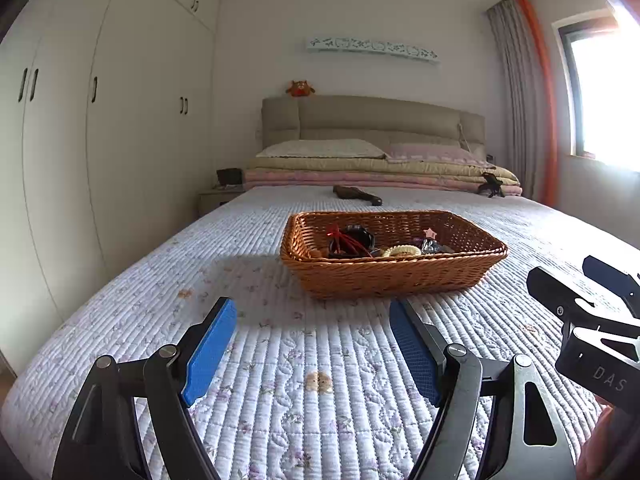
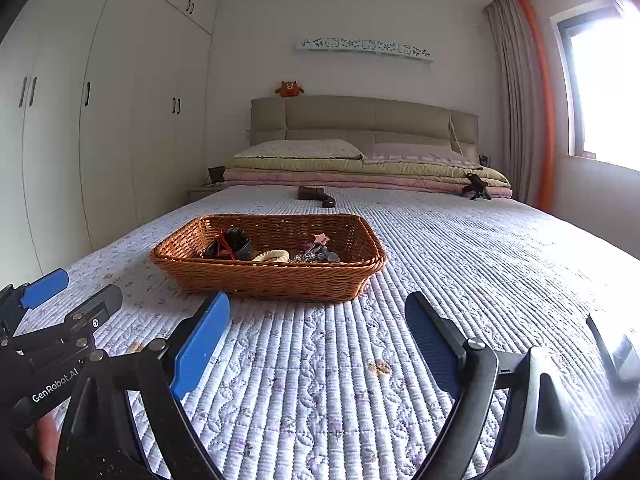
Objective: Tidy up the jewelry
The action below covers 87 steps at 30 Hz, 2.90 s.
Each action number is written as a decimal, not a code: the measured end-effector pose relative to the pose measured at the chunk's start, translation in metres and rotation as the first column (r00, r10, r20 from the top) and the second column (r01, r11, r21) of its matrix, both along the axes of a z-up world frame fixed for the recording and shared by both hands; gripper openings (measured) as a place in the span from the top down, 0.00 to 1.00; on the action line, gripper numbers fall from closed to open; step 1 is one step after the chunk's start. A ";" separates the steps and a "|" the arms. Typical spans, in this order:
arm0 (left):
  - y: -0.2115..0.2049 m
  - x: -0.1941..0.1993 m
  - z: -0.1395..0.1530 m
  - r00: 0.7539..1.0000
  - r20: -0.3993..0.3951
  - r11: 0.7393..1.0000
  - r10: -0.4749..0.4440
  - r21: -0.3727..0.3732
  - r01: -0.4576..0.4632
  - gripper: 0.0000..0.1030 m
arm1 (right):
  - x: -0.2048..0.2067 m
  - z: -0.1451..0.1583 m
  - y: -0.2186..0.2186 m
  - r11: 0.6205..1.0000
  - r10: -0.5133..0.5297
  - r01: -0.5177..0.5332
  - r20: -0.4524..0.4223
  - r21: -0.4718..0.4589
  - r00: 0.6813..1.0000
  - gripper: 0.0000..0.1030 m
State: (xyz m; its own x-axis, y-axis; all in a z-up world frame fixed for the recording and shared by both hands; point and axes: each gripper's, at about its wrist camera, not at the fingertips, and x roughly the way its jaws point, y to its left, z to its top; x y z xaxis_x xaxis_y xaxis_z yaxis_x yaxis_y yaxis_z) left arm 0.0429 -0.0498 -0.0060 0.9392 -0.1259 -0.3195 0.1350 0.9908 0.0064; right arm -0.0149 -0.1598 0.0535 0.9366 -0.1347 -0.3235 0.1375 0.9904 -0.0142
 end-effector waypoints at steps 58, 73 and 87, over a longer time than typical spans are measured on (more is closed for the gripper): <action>-0.001 0.002 -0.003 1.000 -0.004 1.000 -0.002 0.014 0.002 0.22 | 0.004 -0.004 0.004 1.000 -0.006 0.006 -0.016 0.003 1.000 0.06; -0.002 0.000 -0.002 1.000 -0.001 1.000 0.011 0.025 -0.011 0.22 | 0.004 -0.004 0.004 1.000 -0.007 0.007 -0.017 0.004 1.000 0.05; 0.000 0.003 -0.003 1.000 -0.014 1.000 0.014 0.022 -0.014 0.22 | 0.006 -0.005 0.006 1.000 -0.008 0.008 -0.020 0.004 1.000 0.04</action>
